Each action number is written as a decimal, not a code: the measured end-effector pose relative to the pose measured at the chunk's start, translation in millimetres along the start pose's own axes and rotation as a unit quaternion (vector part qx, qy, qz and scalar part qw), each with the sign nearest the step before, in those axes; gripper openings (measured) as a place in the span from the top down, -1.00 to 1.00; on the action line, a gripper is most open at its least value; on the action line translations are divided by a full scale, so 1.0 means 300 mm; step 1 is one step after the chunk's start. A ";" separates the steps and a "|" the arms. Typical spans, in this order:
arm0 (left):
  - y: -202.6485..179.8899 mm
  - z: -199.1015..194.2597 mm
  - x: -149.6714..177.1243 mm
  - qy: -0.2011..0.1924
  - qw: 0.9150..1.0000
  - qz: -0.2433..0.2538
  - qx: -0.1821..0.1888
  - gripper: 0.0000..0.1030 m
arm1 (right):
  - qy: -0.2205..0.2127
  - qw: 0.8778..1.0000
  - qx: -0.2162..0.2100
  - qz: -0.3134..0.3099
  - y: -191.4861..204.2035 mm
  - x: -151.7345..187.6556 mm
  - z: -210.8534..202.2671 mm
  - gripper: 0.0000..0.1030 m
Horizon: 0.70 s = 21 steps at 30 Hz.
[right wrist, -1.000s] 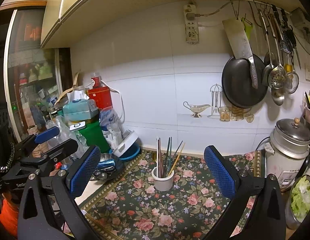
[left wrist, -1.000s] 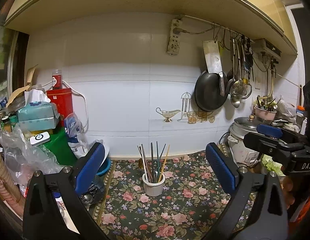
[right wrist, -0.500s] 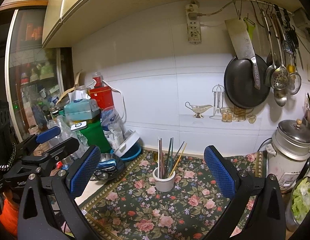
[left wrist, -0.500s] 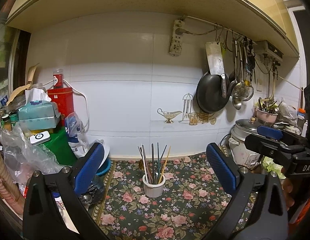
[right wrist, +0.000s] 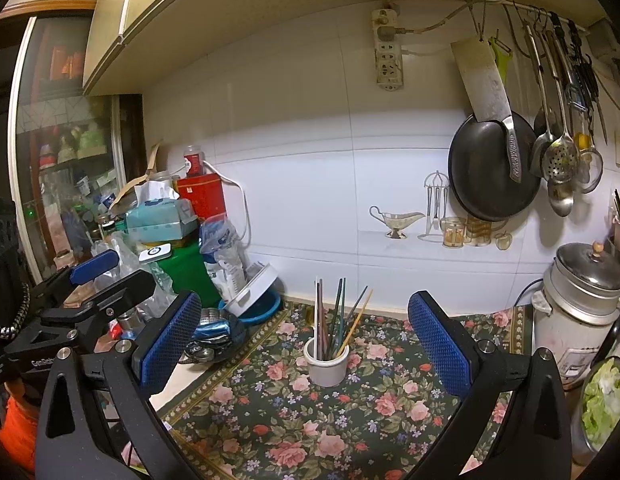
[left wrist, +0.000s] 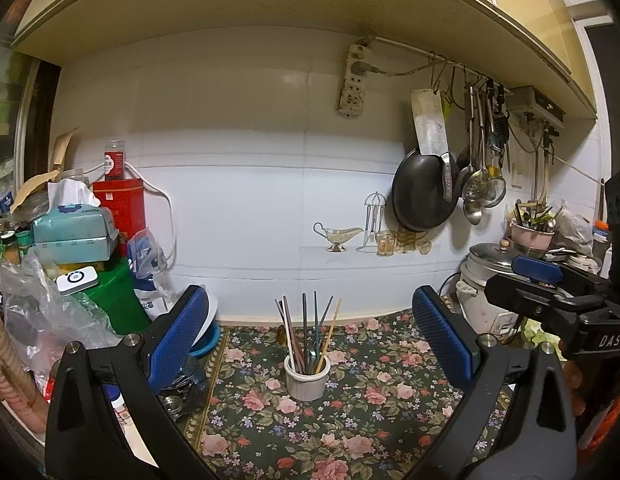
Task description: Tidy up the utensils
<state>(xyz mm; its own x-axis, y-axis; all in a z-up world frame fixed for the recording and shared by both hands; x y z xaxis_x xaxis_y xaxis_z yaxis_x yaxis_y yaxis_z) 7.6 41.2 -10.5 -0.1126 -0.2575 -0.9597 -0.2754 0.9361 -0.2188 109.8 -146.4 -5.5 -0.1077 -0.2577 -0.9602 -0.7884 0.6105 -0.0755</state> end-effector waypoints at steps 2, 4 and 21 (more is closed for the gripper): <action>0.000 0.001 -0.003 0.001 1.000 0.001 0.004 -0.99 | 0.000 1.000 0.000 0.001 -0.002 -0.001 0.002 -1.00; 0.000 0.003 -0.006 0.001 1.000 0.002 0.007 -0.99 | 0.000 1.000 0.002 0.001 -0.003 -0.003 0.007 -1.00; 0.016 0.025 -0.005 0.010 1.000 0.000 0.018 -0.99 | 0.002 1.000 0.009 0.001 0.004 -0.007 0.030 -1.00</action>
<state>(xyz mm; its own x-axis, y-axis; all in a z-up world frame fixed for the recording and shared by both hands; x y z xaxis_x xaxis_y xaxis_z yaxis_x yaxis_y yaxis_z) 13.7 48.0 -11.4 -0.1313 -0.2610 -0.9564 -0.2406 0.9443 -0.2246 114.5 -138.6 -5.9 -0.1119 -0.2585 -0.9595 -0.7766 0.6251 -0.0778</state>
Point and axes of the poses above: each gripper's, at about its wrist camera, not at the fingertips, and z roughly the way its jaws point, y to its left, x to its underside, the point moved 3 cm from there along z, roughly the way its jaws point, and after that the axes turned 9 degrees about -z, right-handed, at the moved point
